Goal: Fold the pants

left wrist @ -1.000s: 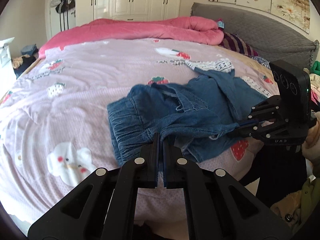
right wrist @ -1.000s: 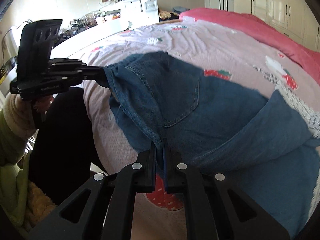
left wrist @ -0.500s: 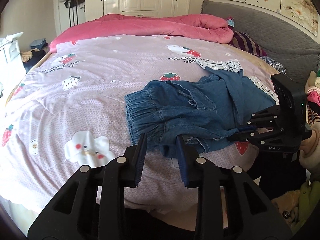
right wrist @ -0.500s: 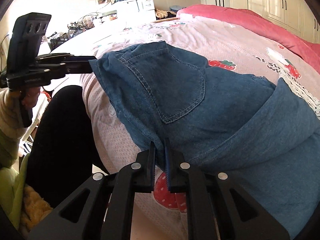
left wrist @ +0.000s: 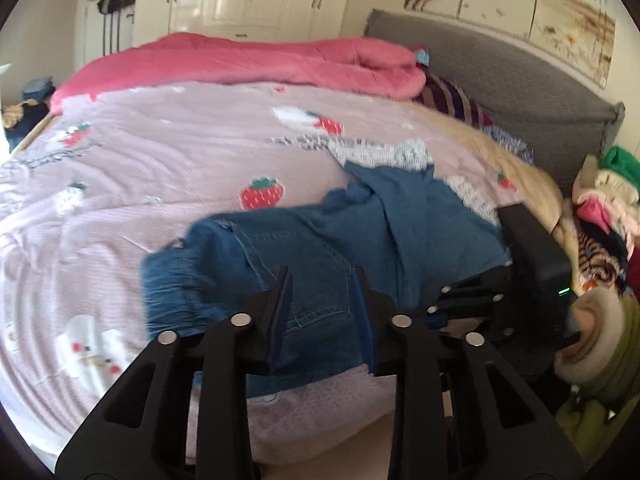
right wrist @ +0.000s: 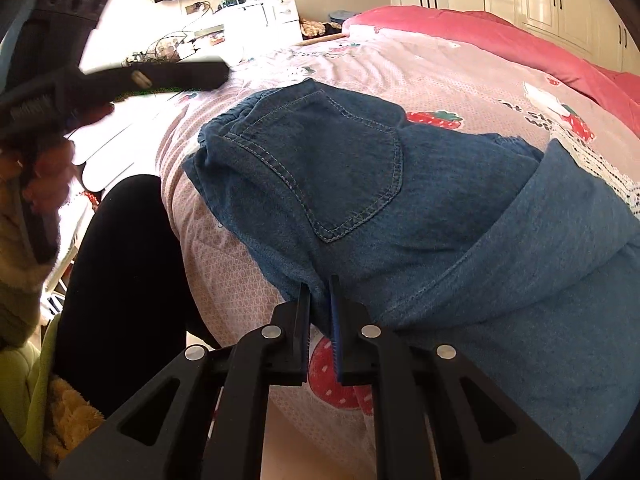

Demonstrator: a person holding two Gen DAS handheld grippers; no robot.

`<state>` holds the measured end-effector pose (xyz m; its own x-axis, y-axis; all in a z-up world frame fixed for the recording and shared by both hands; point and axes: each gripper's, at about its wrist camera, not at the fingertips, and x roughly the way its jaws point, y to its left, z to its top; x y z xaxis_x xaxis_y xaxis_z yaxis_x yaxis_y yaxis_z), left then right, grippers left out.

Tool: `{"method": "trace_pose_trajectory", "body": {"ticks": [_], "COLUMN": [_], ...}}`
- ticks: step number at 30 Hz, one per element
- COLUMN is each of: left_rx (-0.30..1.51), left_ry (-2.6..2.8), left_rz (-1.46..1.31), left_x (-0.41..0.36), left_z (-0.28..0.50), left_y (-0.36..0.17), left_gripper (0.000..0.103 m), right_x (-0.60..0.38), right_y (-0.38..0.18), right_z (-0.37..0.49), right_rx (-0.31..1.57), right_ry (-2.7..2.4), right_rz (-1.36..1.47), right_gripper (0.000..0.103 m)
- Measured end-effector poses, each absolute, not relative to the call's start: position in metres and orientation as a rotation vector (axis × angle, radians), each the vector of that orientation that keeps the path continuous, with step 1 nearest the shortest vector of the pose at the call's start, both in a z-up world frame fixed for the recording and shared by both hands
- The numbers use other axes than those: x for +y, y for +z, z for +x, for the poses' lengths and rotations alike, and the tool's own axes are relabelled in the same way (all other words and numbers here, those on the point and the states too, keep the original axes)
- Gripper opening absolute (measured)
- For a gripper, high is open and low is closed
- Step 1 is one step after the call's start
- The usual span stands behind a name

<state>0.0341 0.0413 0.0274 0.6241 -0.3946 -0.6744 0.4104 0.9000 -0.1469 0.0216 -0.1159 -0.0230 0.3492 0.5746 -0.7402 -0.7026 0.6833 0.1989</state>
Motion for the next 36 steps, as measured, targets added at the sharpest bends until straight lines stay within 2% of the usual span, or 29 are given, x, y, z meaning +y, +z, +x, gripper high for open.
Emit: {"method": "trace_pose_trajectory", "body": {"ticks": [5,10,13,16,22,24,26,30,32,34,36], "left_rx": [0.918,0.900,0.897,0.884,0.842,0.806,0.764,0.695,0.693,0.718,0.748], "left_ry": [-0.366,-0.372,-0.376,-0.382,-0.388,-0.403,-0.413,-0.494,-0.543,-0.574,-0.620], "left_rz": [0.072,0.077,0.069,0.058,0.025,-0.002,-0.021,-0.027,-0.045,-0.043,-0.049], "left_x": [0.043,0.047,0.049,0.051,0.053,0.056,0.058,0.040,0.025,0.004,-0.017], "left_z": [0.044,0.042,0.041,0.041,0.038,0.033,0.026,0.024,0.031,0.043,0.055], "left_y": [-0.026,-0.033,-0.035,-0.037,-0.032,-0.019,-0.002,0.033,0.042,0.044,0.042], "left_gripper": [0.017,0.017,0.017,0.017,0.016,0.025,0.048,0.055,0.061,0.062,0.062], "right_x": [-0.135,-0.137,-0.128,-0.124,-0.141,-0.158,-0.174,-0.206,-0.220,-0.232,-0.243], "right_y": [-0.002,0.021,0.005,-0.029,-0.019,0.002,0.020,0.041,0.049,0.056,0.063], "right_z": [0.016,0.024,0.039,0.052,0.050,0.048,0.049,0.065,0.078,0.096,0.116], "right_rx": [0.868,0.790,0.831,0.960,0.921,0.864,0.815,0.781,0.772,0.778,0.783], "right_ry": [0.834,0.810,0.769,0.691,0.733,0.749,0.724,0.603,0.546,0.488,0.441], "right_rz": [-0.093,-0.061,-0.094,-0.118,0.011,0.068,0.088,0.093,0.096,0.082,0.072], "right_gripper": [0.028,0.030,0.032,0.033,0.033,0.038,0.049,0.053,0.061,0.070,0.075]}}
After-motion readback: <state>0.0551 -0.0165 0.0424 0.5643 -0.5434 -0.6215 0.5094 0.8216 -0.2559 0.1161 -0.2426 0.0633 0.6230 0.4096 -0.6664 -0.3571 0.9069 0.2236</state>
